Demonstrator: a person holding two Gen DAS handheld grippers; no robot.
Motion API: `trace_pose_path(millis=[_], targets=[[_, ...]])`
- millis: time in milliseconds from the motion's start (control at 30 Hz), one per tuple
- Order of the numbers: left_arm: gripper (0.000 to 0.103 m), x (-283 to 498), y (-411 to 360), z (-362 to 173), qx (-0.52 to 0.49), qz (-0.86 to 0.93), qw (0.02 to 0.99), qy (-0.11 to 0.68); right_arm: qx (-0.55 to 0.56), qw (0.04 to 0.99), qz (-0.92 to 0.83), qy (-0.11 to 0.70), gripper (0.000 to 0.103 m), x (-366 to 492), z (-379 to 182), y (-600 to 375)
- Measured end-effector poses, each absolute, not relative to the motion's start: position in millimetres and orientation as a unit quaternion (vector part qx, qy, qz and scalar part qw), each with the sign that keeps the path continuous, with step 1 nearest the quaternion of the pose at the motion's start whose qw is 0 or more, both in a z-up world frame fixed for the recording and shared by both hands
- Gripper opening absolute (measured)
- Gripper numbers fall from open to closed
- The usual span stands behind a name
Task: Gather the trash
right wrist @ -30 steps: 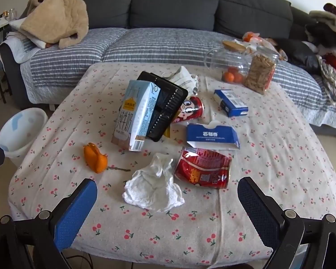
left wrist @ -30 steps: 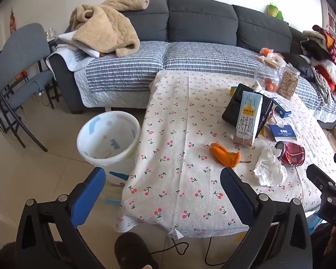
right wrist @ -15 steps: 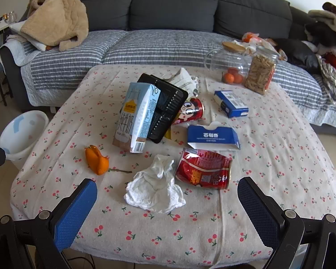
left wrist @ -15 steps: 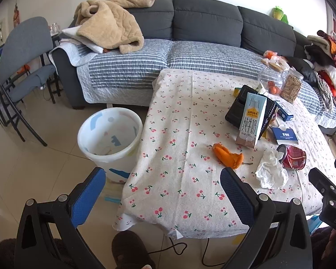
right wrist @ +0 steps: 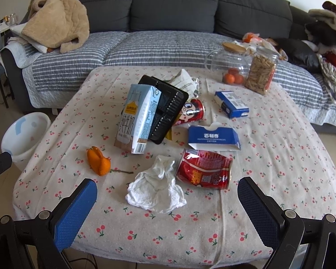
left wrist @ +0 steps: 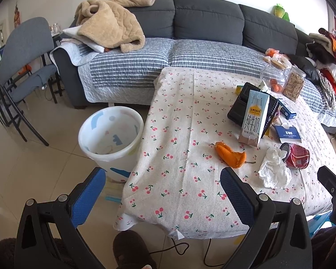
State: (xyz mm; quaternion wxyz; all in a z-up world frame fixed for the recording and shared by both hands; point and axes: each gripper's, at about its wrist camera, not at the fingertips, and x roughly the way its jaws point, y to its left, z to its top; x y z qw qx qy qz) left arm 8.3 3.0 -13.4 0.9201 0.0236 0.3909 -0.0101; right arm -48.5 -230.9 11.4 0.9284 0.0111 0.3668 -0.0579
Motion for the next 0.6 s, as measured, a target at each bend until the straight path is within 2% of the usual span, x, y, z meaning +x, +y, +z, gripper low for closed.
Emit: trace_pose_path(millis=[600], targets=[[0.103, 6.8, 3.7, -13.0, 0.021, -0.013, 0.92, 0.392, 0.008, 0.928, -0.057, 0.369, 0.103, -47.2, 11.1, -228.5]])
